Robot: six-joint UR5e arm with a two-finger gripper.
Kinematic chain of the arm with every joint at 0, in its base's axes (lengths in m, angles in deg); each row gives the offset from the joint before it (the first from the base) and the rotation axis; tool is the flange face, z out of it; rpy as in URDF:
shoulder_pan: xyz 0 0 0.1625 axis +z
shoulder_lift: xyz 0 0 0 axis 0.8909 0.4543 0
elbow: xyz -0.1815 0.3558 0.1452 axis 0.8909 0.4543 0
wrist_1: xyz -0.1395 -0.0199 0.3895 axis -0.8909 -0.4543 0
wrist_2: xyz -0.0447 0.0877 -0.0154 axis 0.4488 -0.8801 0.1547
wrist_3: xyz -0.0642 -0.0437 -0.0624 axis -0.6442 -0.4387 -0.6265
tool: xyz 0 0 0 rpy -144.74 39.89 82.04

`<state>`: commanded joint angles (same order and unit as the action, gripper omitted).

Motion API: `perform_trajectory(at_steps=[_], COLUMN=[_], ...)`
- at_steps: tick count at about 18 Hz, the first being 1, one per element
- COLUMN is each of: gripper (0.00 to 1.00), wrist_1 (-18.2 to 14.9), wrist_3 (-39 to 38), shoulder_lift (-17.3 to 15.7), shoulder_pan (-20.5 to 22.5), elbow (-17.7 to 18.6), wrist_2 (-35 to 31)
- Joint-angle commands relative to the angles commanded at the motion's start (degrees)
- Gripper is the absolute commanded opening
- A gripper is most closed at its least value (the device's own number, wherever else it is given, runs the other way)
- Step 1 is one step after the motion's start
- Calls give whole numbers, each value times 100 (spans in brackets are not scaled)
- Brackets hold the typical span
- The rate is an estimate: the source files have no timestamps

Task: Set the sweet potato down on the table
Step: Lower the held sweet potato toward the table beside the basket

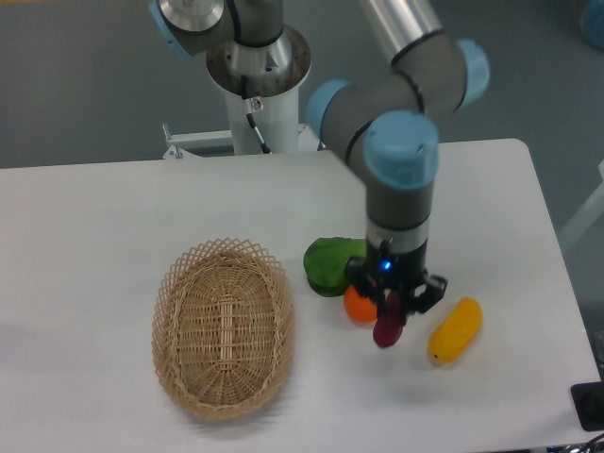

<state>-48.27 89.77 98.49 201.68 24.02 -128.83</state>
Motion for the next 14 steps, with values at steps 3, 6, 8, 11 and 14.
perform_trajectory(at_steps=[3,6,8,11,14], gripper=[26,27,27,27,27], wrist_1=[35,53,53,53,53], wrist_3=[-141,-265,-265,-265,-265], shoulder_lift=[246,440,572,669,765], shoulder_pan=[-132,-255,-264,-343,-378], elbow=[-44,-44,-18,9,9], wrist_2=[-123,-167,-219,-281,-281])
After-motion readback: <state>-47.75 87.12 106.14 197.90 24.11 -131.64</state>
